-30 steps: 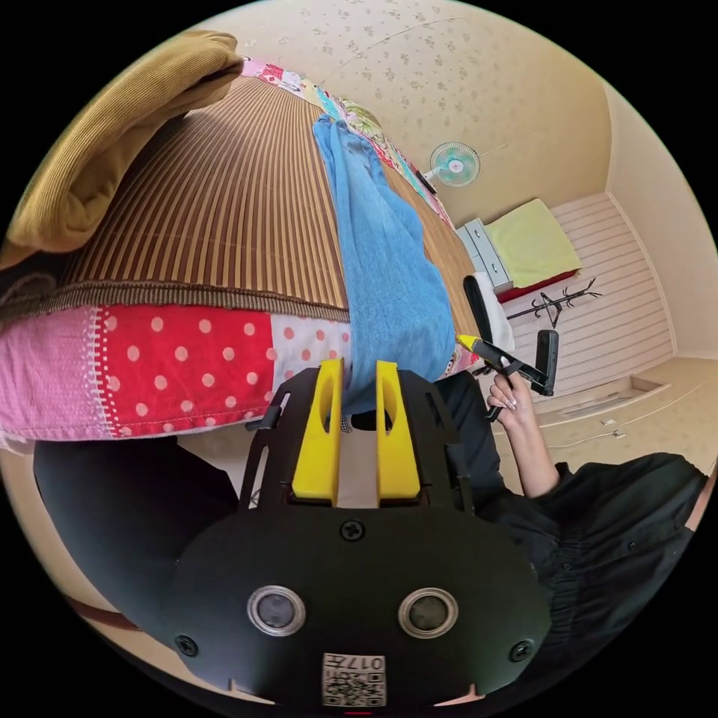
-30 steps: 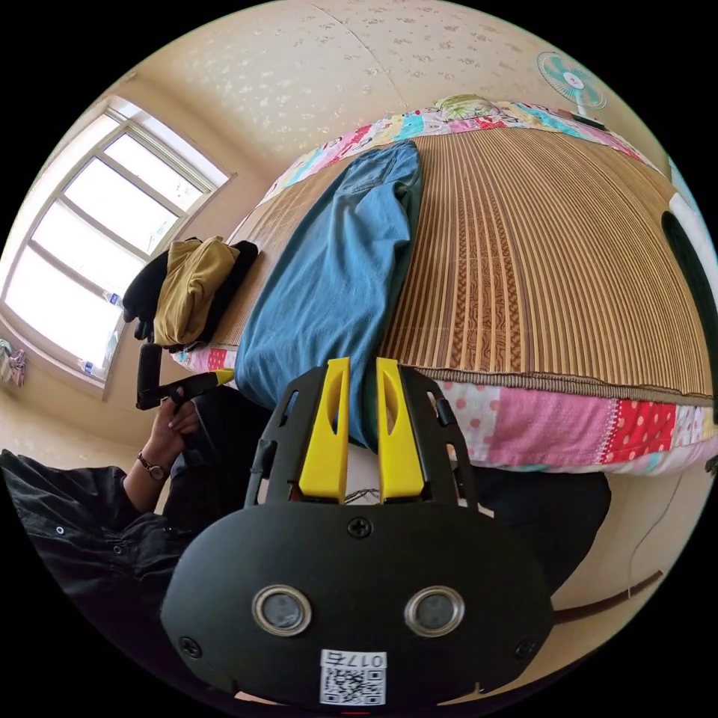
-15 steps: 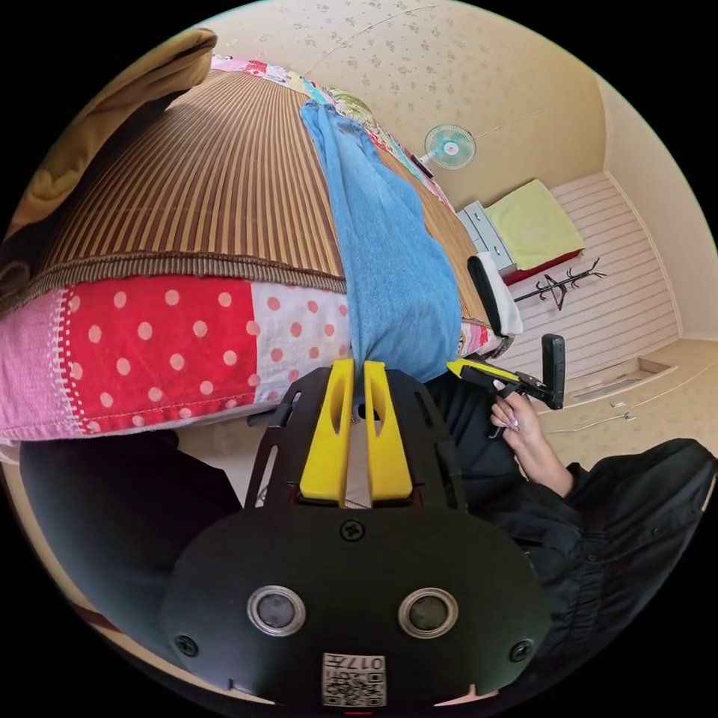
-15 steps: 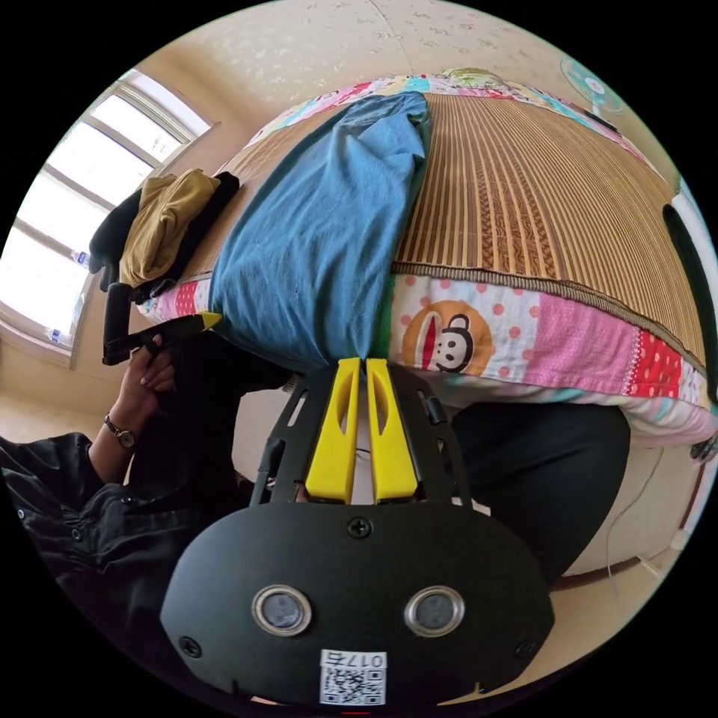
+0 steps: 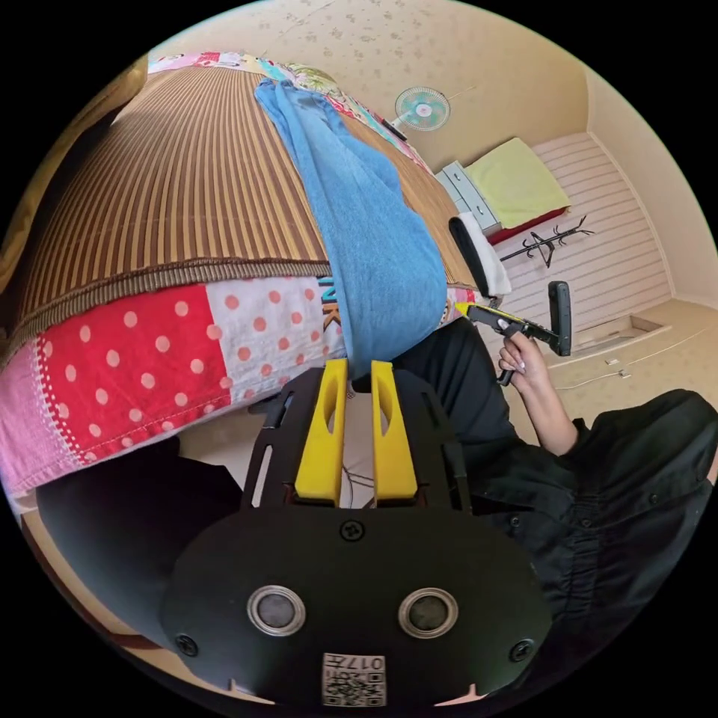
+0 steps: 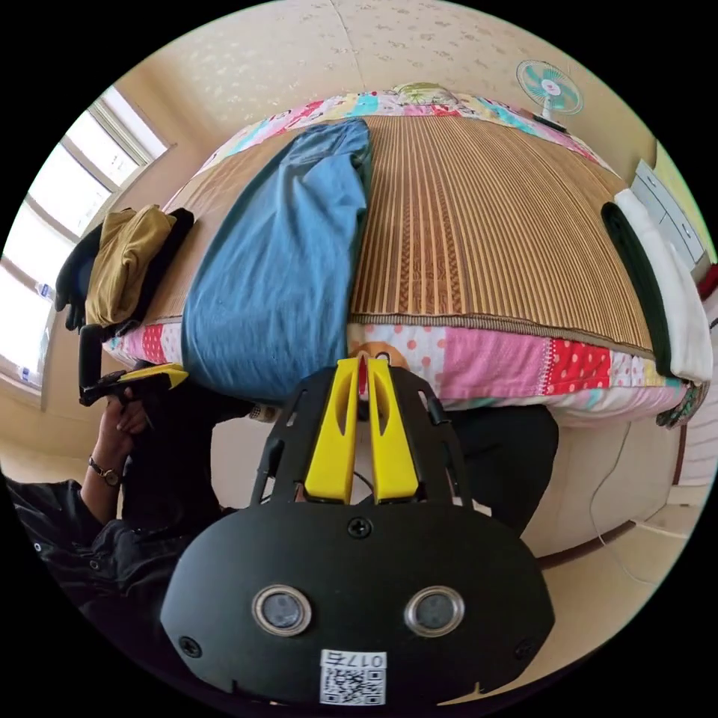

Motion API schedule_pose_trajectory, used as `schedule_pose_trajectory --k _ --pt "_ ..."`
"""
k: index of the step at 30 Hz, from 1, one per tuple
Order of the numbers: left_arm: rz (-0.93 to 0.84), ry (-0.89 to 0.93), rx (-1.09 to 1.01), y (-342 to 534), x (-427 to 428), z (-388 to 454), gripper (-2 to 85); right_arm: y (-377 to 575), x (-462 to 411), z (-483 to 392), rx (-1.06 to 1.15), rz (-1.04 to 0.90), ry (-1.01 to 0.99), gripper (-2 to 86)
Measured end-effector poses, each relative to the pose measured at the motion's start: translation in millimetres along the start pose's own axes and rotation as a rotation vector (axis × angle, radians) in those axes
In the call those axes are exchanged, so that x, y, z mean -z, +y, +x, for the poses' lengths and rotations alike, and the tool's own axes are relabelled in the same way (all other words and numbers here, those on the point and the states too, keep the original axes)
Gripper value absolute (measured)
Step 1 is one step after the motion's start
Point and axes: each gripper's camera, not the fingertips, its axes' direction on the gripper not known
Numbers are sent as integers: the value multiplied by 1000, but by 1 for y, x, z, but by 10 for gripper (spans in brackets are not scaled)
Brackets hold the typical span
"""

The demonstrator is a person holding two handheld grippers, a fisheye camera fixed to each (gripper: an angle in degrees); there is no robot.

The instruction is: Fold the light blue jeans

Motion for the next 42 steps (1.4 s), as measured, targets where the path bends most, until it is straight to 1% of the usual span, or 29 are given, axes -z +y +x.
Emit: schedule_pose_trajectory --k 1,3,6,8,10,11,13,16,17,19,20,21,23,26,28,29,30,32,33,34,35,36,38,40,41,42 --pt "28 16 -7 0 6 -2 83 -20 5 -5 33 31 -57 34" --pt "45 27 -16 -2 10 -5 79 -61 5 -15 85 53 -123 43" --pt "17 27 -31 -9 2 -9 70 -152 -12 -44 186 43 -185 63" --pt "-3 24 -35 -13 -6 -9 67 -211 -30 -67 242 69 -164 70" --pt "-13 40 -46 -17 -17 -8 60 -291 -63 -94 277 62 -144 76" --pt "-17 40 -48 -17 -20 -8 52 -311 -72 -99 282 56 -144 78" --pt "-56 -4 -71 -19 -37 -4 15 -385 -101 -107 239 85 -160 86" --pt "-109 -41 -123 -20 -57 3 -6 -455 -138 -103 108 123 -185 94" --pt "-112 -35 -127 -21 -59 4 -7 -466 -147 -103 86 120 -175 95" --pt "-116 -10 -148 -23 -65 1 -9 -500 -185 -105 19 77 -95 96" --pt "-115 -2 -154 -24 -65 0 -9 -505 -195 -106 4 56 -61 93" --pt "-112 21 -161 -25 -66 -4 -10 -513 -213 -105 -33 16 20 87" --pt "-99 74 -151 -28 -67 -12 -10 -516 -222 -107 -34 36 61 62" --pt "-85 136 -136 -30 -72 -20 -10 -502 -198 -122 -3 209 69 34" --pt "-81 143 -137 -31 -75 -20 -10 -484 -168 -142 68 394 91 25" --pt "-81 141 -138 -32 -76 -19 -10 -482 -165 -146 88 412 87 24" --pt "-81 137 -140 -32 -77 -18 -10 -485 -164 -151 124 406 52 23" --pt "-81 137 -139 -33 -79 -17 -10 -504 -180 -151 173 279 -50 23" --pt "-80 139 -138 -34 -81 -17 -10 -517 -198 -147 189 149 -85 25" --pt "-76 143 -137 -35 -82 -17 -10 -521 -207 -142 183 86 -83 26" --pt "-72 146 -136 -35 -82 -16 -9 -521 -205 -138 175 87 -81 27" --pt "-49 155 -136 -35 -80 -15 -9 -515 -190 -134 163 116 -91 28" --pt "38 167 -142 -31 -67 -12 -8 -495 -155 -134 218 172 -143 31" --pt "253 123 -107 -17 -36 -12 -3 -442 -96 -132 338 234 -161 36" --pt "298 112 -97 -13 -30 -14 -2 -424 -80 -128 365 243 -158 38" --pt "350 91 -69 -8 -21 -18 5 -386 -52 -118 408 243 -159 42"
